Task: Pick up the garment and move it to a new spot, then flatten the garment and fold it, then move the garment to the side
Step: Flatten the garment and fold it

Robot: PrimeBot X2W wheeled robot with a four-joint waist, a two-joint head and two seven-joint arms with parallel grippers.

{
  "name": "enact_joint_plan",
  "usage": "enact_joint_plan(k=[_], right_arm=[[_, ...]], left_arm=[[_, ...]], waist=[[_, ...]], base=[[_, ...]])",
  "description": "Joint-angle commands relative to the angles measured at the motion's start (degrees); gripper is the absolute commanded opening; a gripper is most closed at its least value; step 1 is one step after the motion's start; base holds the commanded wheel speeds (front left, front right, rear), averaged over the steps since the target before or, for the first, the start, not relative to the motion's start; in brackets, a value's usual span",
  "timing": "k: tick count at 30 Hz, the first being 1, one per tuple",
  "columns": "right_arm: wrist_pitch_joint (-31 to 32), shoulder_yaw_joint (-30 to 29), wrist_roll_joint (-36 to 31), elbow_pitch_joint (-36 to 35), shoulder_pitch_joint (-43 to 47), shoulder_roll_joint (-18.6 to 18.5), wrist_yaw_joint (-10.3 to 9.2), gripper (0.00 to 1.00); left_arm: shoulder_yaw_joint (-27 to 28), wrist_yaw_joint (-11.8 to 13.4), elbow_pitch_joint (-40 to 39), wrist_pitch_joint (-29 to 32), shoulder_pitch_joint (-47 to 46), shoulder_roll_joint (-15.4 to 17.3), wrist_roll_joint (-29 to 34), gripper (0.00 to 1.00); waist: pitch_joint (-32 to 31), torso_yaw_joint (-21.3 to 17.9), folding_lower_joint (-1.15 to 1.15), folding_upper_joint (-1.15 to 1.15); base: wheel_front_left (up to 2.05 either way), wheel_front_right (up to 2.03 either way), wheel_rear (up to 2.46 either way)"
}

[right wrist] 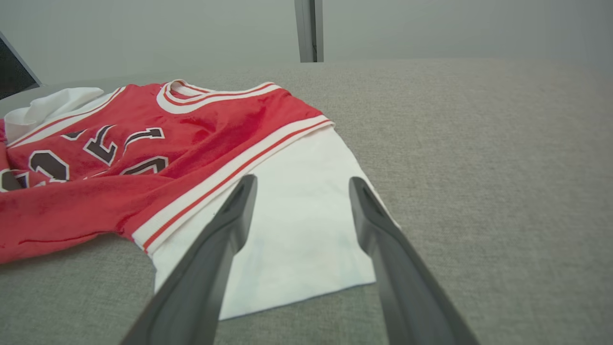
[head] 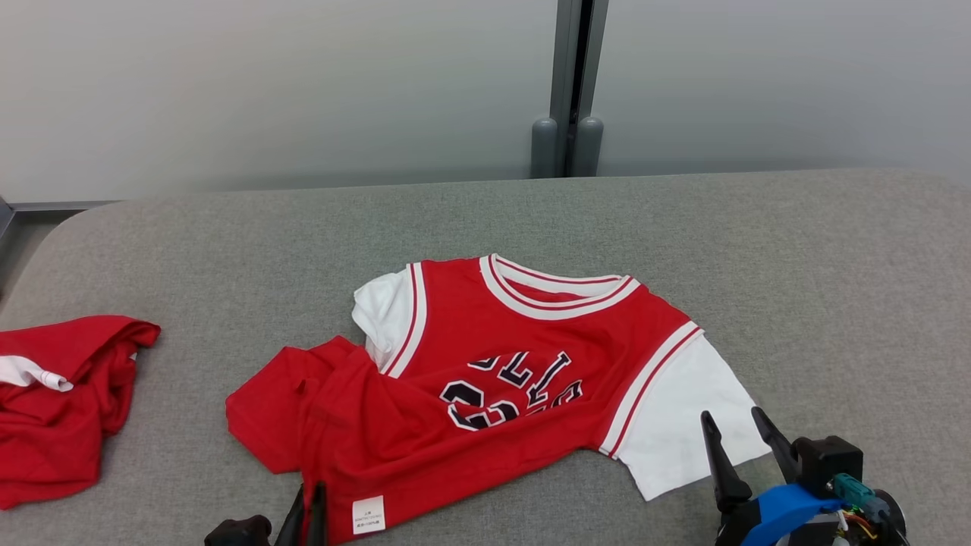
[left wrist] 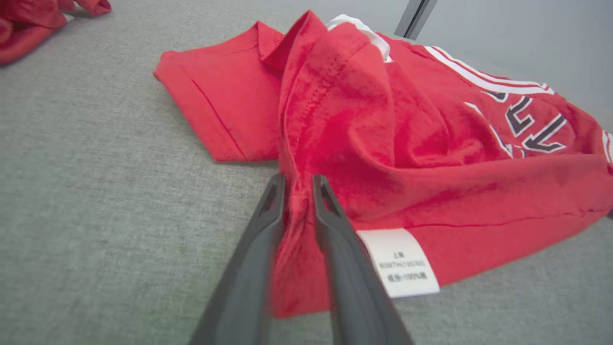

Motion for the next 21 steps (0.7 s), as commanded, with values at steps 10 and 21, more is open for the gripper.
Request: enact_joint_plan(k=[10, 21], right_arm=[[-0.17, -4.86, -1.17, 2.71, -1.66, -0.07, -0.02, 1.0], [-0.17, -10.96, -4.87, 14.29, -7.07, -0.06, -0.02, 1.0]], left_arm=[[1.15, 0.34, 2.3, -0.15, -2.55, -0.01, 0.15, 0.0], [0.25, -0.31, 1.75, -0.15, -3.34, -0.01, -0.13, 0.0]], waist=[[1.01, -0.41, 0.0, 0.0], [2.46, 0.56, 0.0, 0.0]], base=[[0.0, 0.0, 0.0], [0.0, 0.0, 0.0]])
